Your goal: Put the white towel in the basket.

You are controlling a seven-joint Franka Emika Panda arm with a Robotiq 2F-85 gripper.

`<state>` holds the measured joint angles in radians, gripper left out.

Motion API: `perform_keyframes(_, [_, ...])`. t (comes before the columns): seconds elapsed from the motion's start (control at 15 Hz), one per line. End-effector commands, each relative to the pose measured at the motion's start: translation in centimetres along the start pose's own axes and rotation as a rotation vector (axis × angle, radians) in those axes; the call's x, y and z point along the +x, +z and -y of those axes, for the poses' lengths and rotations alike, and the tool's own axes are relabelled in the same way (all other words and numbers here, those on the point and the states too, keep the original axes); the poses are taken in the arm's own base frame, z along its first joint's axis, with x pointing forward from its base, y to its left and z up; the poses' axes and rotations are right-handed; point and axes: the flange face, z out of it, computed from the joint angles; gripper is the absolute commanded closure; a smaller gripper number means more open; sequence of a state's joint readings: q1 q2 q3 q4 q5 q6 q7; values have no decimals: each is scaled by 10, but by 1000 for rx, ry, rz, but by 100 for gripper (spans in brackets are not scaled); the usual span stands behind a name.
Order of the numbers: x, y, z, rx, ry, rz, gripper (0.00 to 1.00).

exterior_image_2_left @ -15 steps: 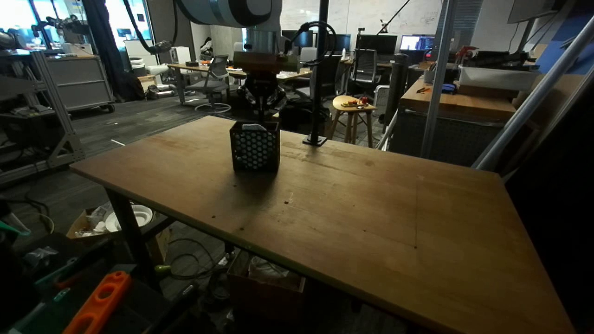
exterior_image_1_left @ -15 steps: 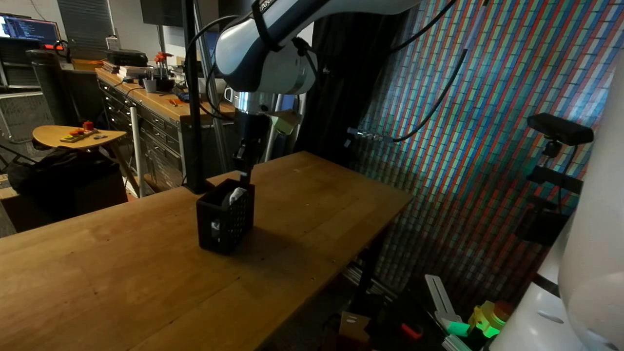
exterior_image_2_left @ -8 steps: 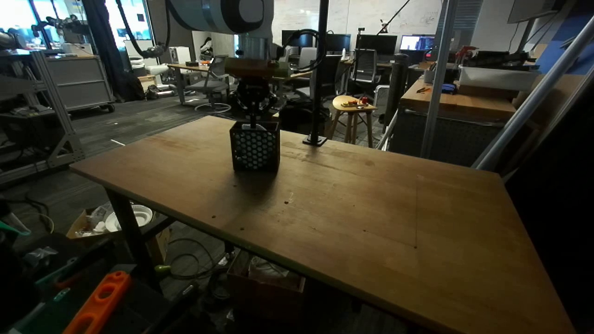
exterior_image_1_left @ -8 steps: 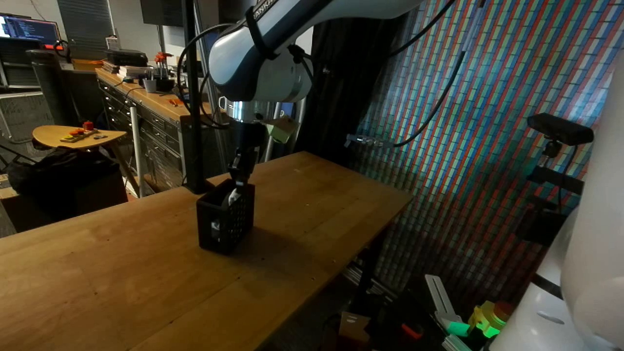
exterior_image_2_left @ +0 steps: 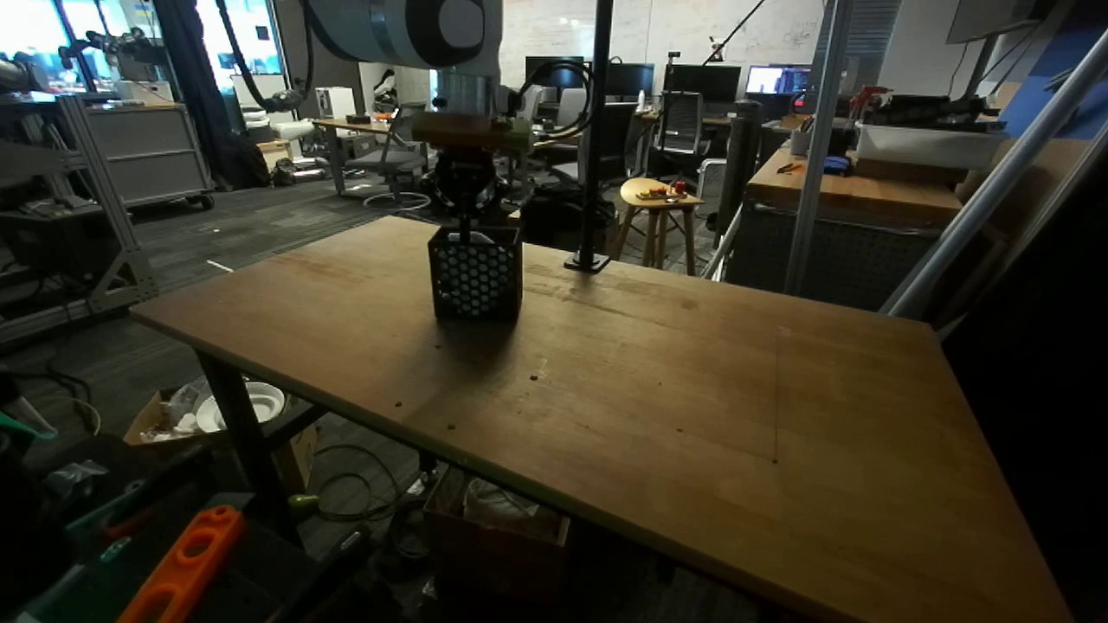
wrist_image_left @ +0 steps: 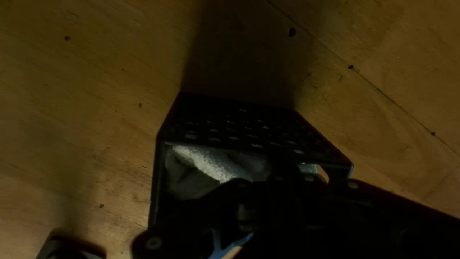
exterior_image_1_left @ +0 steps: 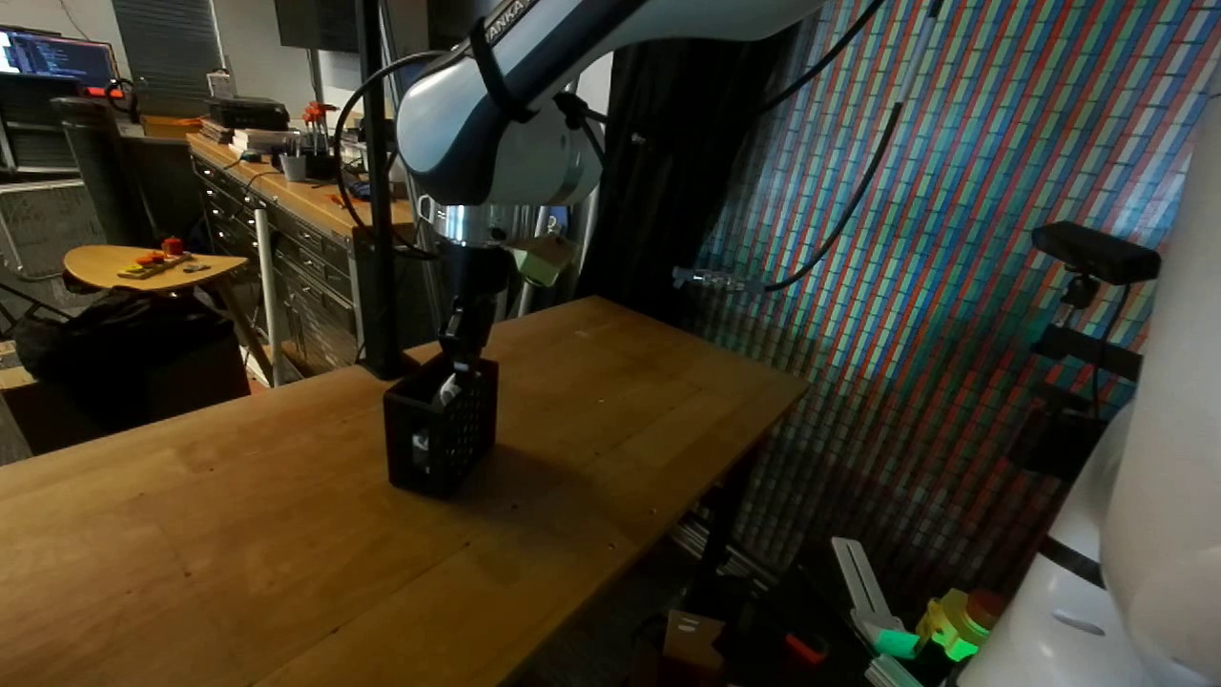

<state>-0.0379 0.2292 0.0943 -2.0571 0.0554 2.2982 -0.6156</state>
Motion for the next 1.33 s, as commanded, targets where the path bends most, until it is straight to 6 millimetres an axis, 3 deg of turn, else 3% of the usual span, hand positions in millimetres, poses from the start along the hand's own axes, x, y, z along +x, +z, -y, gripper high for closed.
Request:
perform_keyframes(0.0, [8,3,3,-5,1,-6,100])
perform_keyframes(1.27, [42,1,-20,12,-44,20,100])
